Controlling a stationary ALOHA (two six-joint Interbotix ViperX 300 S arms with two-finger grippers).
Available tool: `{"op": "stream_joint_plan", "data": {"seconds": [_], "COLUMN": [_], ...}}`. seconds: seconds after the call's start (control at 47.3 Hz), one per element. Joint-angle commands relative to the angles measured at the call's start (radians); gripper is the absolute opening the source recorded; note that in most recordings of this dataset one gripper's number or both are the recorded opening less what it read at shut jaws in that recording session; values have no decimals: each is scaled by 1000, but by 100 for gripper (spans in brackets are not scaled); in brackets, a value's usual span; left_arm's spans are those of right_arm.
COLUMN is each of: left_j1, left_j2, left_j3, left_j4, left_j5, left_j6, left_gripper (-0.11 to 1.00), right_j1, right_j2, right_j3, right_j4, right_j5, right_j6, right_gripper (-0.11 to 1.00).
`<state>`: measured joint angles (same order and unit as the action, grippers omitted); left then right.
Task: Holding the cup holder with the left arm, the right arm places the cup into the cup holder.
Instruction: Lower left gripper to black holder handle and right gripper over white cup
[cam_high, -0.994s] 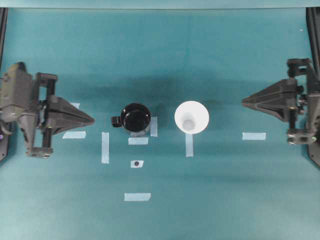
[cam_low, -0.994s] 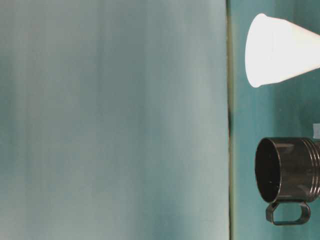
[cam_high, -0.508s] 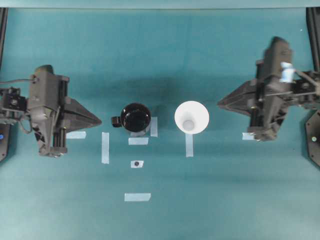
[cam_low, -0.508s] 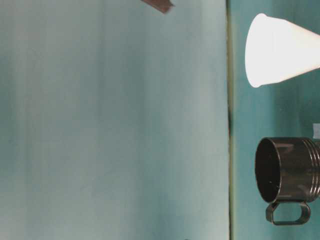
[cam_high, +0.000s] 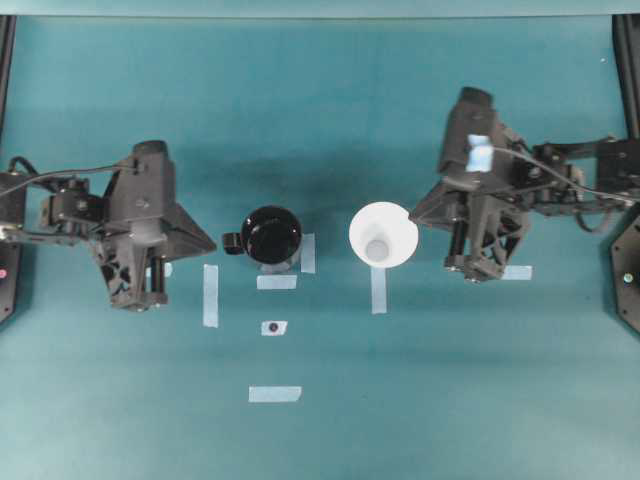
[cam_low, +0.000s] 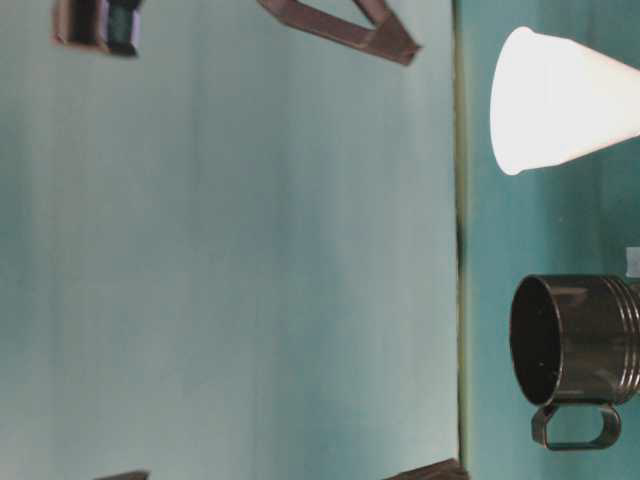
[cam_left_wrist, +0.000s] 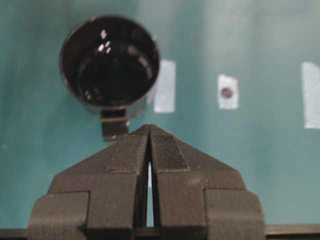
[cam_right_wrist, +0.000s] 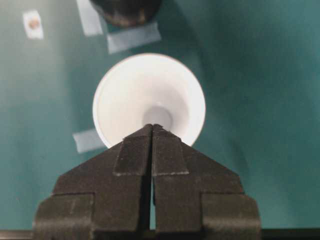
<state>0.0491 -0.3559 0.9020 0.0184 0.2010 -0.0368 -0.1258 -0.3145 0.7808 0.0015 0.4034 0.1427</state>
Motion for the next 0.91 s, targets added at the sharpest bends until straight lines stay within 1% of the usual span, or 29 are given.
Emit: {"op": "stream_joint_plan", "data": {"seconds": [0.0,0.233,0.423,0.677,0.804,0.889], "left_j1": [11,17,17,17,17,17], "left_j2": [2,3,5,23,38,46], "left_j3": [-29,-28,-29,-26,-38,-46], "left_j4": [3,3,5,3,5,3], "left_j5": [6,6,6,25,41,43], "left_j6": [5,46,52,57,55,55], "left_gripper": [3,3,3,3,3,3], "right_j1": [-2,-2,-2,-21,-34,-35], "right_j2": [12,48,60,64,74,81], "right_j3": [-44,-66,-66,-64,-66,-71], "right_j4": [-11,-28,-28,-28,-28,-28], "right_j5": [32,46,37,-15,-29,-31], "right_j6": [2,0,-5,-8,-11,-12], "right_gripper": [2,2,1,1,4,9]}}
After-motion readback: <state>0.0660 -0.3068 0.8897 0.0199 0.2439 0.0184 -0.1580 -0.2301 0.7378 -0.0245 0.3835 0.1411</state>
